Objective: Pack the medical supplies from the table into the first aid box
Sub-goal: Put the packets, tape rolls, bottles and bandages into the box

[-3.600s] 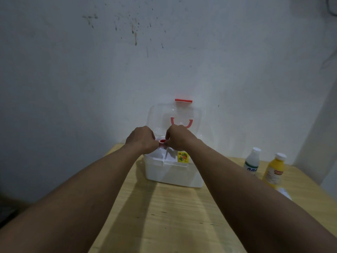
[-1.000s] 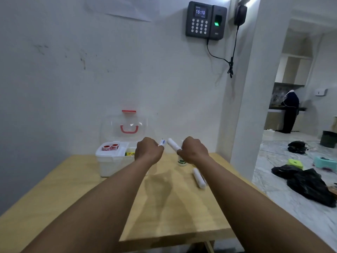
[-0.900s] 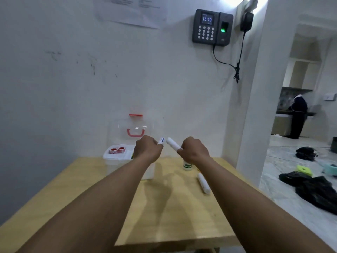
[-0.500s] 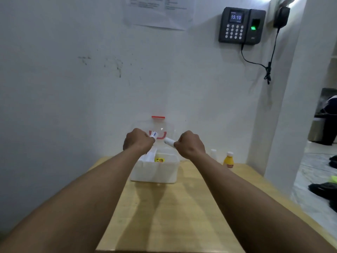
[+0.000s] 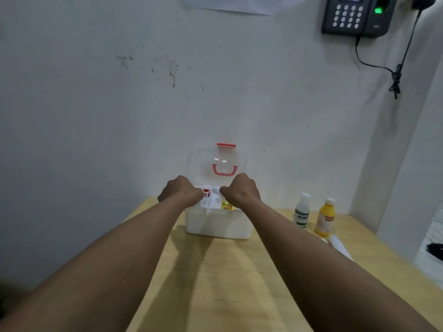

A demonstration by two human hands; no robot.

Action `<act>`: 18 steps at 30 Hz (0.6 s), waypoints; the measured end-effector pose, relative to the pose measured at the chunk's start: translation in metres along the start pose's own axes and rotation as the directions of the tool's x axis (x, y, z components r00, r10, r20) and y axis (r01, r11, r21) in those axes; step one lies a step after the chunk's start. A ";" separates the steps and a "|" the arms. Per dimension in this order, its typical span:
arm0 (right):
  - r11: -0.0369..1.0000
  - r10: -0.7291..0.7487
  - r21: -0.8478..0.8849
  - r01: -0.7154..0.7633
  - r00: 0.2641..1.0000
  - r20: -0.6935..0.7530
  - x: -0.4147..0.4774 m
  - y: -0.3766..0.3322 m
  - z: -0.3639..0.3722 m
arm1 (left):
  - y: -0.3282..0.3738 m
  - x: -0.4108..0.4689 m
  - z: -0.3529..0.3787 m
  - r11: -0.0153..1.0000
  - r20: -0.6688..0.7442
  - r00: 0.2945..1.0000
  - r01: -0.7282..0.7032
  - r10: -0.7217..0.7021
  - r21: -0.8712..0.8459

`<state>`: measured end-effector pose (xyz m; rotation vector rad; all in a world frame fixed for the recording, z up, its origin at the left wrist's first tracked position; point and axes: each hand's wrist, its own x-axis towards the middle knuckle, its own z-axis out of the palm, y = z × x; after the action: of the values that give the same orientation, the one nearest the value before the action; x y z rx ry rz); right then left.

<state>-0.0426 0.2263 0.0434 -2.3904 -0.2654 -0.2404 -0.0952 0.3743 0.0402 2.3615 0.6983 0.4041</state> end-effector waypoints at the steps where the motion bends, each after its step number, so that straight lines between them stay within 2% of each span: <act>1: 1.000 0.002 -0.002 -0.002 1.000 0.003 0.001 0.000 0.003 | -0.001 0.001 0.001 1.000 0.000 1.000 0.001 -0.001 0.026; 12: 0.994 -0.070 -0.078 0.075 0.996 0.059 0.014 -0.004 0.033 | 0.002 0.007 0.001 0.974 -0.018 0.998 -0.051 0.057 0.222; 18: 0.987 -0.125 -0.095 0.130 0.990 0.061 0.012 0.000 0.032 | 0.005 0.009 -0.002 0.957 0.050 0.996 -0.081 0.070 0.280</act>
<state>-0.0282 0.2489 0.0225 -2.4835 -0.4420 -0.2529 -0.0870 0.3765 0.0461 2.6642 0.6868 0.3049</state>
